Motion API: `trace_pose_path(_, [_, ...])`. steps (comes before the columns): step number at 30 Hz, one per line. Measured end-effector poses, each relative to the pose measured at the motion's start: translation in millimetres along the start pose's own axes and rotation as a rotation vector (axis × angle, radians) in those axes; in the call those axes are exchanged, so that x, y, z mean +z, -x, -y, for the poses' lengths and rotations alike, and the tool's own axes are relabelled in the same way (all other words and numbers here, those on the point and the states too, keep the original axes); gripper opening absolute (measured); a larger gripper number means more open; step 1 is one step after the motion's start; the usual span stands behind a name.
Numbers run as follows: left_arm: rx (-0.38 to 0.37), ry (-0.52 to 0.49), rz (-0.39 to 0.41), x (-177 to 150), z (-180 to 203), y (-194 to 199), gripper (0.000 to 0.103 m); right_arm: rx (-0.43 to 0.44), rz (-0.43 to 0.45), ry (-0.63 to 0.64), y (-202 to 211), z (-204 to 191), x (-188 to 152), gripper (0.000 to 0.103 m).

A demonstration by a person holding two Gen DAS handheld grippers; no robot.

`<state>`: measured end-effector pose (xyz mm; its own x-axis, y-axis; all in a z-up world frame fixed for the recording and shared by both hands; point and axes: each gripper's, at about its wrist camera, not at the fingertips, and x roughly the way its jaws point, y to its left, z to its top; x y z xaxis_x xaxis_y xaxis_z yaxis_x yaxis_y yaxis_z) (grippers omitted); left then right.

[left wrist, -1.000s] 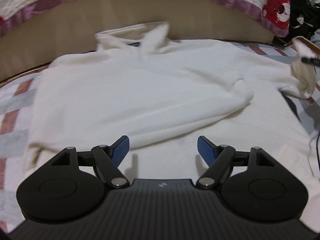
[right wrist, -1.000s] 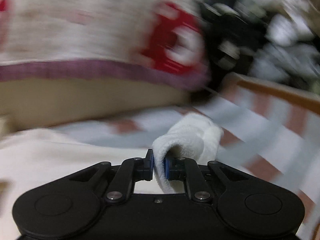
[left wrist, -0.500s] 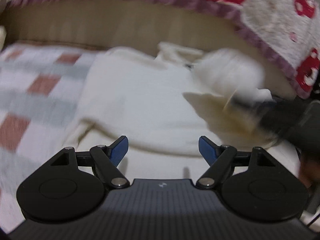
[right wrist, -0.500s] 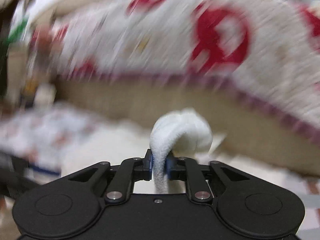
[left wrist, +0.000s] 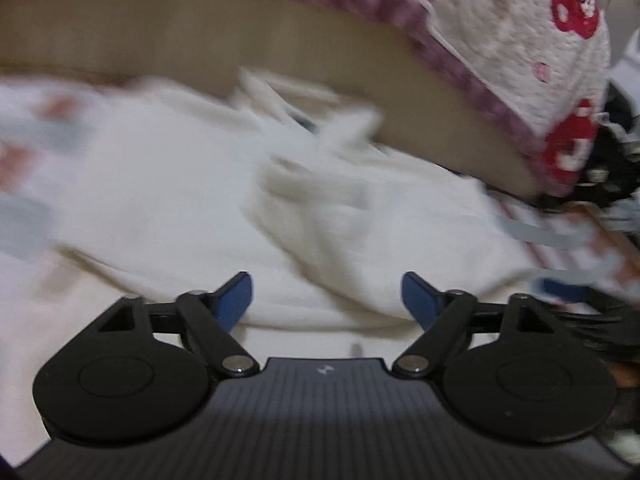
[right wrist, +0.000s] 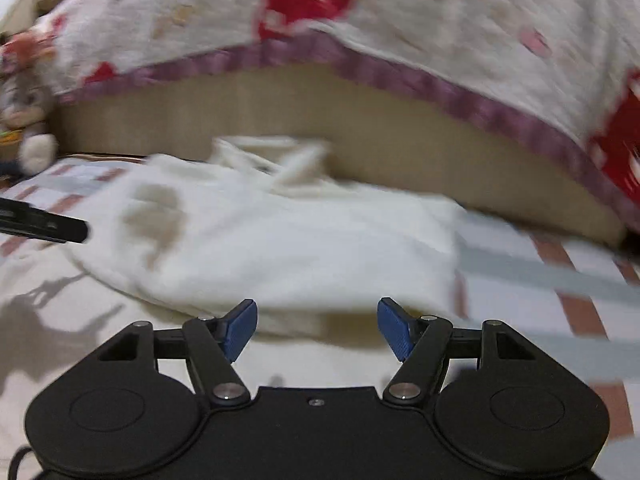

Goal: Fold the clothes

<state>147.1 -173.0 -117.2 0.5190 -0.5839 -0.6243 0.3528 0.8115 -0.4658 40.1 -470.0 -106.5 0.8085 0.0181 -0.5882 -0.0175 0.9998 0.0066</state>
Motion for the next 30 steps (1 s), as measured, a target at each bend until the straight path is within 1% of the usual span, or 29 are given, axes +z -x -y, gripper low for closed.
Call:
trace_pose_path(1, [-0.011,0.03,-0.015,1,3,-6,0.084,-0.016,-0.009,-0.028,-4,12,-2,0.072])
trace_pose_path(4, [0.066,0.031,0.025,8,12,-20,0.084,-0.14,-0.034,-0.106,-20,44,-11,0.072])
trace_pose_path(6, [0.16,-0.015,0.053,17,17,-33,0.084,-0.119,-0.05,-0.142,-27,52,-14,0.072])
trace_pose_path(7, [0.167,-0.035,0.062,20,16,-41,0.084,-0.102,-0.056,-0.157,-30,55,-15,0.072])
trace_pose_path(9, [0.134,-0.065,0.074,25,11,-57,0.078,-0.099,-0.067,-0.12,-36,50,-18,0.071])
trace_pose_path(10, [0.111,-0.087,0.063,28,8,-64,0.064,-0.105,-0.071,-0.08,-40,44,-18,0.071])
trace_pose_path(11, [0.124,-0.135,0.058,31,8,-66,0.025,-0.107,-0.073,-0.063,-42,41,-18,0.07])
trace_pose_path(12, [0.162,-0.197,0.062,34,11,-66,0.01,-0.108,-0.074,-0.052,-45,39,-17,0.07])
trace_pose_path(13, [0.2,-0.259,0.066,37,14,-66,0.01,-0.109,-0.075,-0.042,-47,36,-17,0.07])
trace_pose_path(14, [0.22,-0.301,0.103,41,18,-58,0.01,-0.119,-0.071,-0.05,-48,38,-17,0.068])
trace_pose_path(15, [0.23,-0.31,0.169,45,20,-44,0.01,-0.132,-0.065,-0.063,-48,40,-18,0.063])
trace_pose_path(16, [0.232,-0.278,0.218,46,17,-31,0.01,-0.144,-0.06,-0.076,-48,42,-19,0.041])
trace_pose_path(17, [0.228,-0.229,0.251,44,12,-22,0.01,-0.157,-0.055,-0.088,-49,44,-20,0.024])
trace_pose_path(19, [0.22,-0.131,0.316,41,2,-2,0.013,-0.182,-0.044,-0.114,-50,49,-21,0.024])
trace_pose_path(20, [0.243,-0.133,0.299,34,-2,-5,0.013,-0.195,-0.038,-0.127,-50,51,-22,0.024])
trace_pose_path(23, [0.353,-0.231,0.162,5,-10,-36,0.013,-0.233,-0.022,-0.165,-51,58,-25,0.024])
trace_pose_path(24, [0.371,-0.24,0.15,-2,-13,-42,0.015,-0.245,-0.016,-0.177,-52,60,-26,0.024])
trace_pose_path(25, [0.382,-0.231,0.161,-6,-15,-41,0.021,-0.248,-0.013,-0.185,-51,61,-26,0.024])
trace_pose_path(26, [0.415,-0.219,0.175,-5,-16,-38,0.035,-0.249,-0.01,-0.19,-51,62,-26,0.025])
trace_pose_path(27, [0.463,-0.207,0.185,-3,-16,-36,0.04,-0.25,-0.01,-0.19,-51,63,-26,0.025])
trace_pose_path(28, [0.49,-0.192,0.186,-1,-18,-32,0.042,-0.249,-0.011,-0.191,-51,63,-26,0.025])
trace_pose_path(30, [0.522,-0.167,0.164,4,-26,-26,0.042,-0.243,-0.014,-0.203,-51,66,-28,0.025])
